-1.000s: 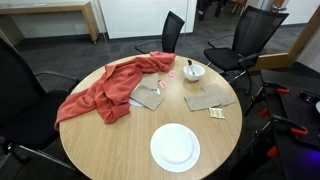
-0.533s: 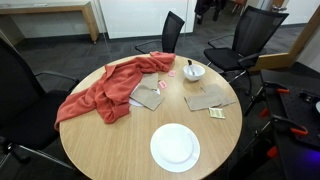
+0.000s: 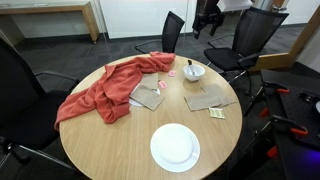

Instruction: Remove the black marker from the white bowl and put it on the table

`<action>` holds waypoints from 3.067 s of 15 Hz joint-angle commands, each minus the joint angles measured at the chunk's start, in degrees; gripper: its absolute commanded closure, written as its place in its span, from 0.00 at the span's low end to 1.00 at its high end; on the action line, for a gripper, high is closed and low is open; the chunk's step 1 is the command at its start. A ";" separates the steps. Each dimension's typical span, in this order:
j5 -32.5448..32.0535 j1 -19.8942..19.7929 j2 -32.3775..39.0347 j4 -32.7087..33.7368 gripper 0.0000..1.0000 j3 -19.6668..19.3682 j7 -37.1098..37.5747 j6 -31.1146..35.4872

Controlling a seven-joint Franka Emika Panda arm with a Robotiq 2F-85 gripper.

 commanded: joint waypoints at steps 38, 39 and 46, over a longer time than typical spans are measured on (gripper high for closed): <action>15.29 4.12 33.31 16.21 0.48 -6.35 0.55 11.70; 15.33 4.03 33.52 16.39 0.47 -6.23 0.44 11.82; 15.48 3.92 35.52 18.26 0.48 -5.92 0.29 11.74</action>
